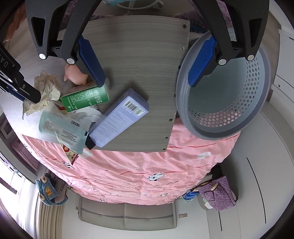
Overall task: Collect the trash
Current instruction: 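Lift the crumpled paper with the right gripper while the left gripper approaches the pink toy pig, then grasp the pink toy pig with the left gripper and lift it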
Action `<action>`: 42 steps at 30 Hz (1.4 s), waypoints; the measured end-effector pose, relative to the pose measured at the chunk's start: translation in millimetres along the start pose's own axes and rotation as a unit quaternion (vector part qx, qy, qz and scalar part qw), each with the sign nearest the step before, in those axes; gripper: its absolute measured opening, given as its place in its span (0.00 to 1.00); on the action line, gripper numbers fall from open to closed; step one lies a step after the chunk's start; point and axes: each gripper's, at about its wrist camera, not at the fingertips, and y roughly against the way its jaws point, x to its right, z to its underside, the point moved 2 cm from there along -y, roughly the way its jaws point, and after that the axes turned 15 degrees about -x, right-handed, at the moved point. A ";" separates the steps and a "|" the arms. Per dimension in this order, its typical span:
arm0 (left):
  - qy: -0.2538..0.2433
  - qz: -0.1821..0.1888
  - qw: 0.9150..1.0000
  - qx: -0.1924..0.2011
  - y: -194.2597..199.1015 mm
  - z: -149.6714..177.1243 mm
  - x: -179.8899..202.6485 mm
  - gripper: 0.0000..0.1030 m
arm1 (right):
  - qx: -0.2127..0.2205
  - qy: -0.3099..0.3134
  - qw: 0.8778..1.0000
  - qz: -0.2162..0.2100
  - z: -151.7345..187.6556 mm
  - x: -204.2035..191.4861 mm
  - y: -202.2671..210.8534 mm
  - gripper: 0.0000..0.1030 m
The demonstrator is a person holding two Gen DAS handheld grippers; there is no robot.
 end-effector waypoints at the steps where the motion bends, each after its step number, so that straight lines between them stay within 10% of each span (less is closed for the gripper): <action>1: -0.003 -0.001 1.000 0.004 1.2 -0.1 3.8 0.85 | 0.002 -0.001 1.000 0.001 1.6 1.8 2.9 0.40; 15: -0.013 0.053 0.998 -0.030 -12.2 16.9 55.8 0.85 | 0.025 -0.027 0.999 0.006 30.5 45.0 35.6 0.40; 36: -0.023 0.017 0.999 -0.043 -47.3 12.2 100.6 0.84 | 0.023 -0.056 0.998 -0.009 41.0 73.4 31.9 0.40; 42: -0.032 0.038 0.997 -0.055 -52.9 12.1 102.4 0.57 | 0.021 -0.057 0.998 -0.008 40.1 71.1 31.1 0.40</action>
